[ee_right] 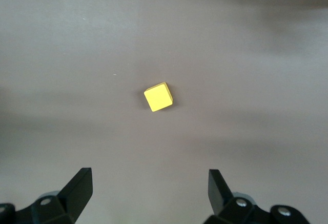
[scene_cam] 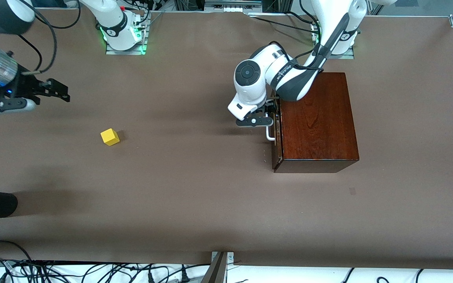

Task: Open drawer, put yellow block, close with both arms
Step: 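Pull the drawer open with the left gripper while the right gripper reaches the cube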

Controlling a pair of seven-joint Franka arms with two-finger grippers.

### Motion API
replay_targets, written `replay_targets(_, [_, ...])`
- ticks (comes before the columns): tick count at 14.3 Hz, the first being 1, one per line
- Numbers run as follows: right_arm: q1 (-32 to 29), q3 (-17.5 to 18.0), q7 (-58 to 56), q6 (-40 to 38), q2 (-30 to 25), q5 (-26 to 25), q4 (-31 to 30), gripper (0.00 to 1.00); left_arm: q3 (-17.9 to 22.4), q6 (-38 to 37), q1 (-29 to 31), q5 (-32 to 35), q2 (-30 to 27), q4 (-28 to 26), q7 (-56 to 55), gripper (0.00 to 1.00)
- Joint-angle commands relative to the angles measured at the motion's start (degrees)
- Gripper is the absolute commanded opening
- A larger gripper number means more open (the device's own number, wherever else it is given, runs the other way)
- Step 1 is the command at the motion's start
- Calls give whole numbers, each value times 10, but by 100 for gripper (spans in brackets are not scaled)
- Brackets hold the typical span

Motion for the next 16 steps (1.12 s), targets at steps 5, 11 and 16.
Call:
replay_targets(5, [0, -7, -20, 274, -20, -5, -252, 100, -3, 20, -44, -29, 50, 63, -40, 100])
replay_targets(11, [0, -6, -47, 398, 58, -4, -284, 100, 17, 19, -95, -27, 80, 108, -51, 100])
replay_targets(16, [1, 1, -46, 465, 119, -3, -283, 100, 32, 20, -130, -28, 109, 145, -56, 100])
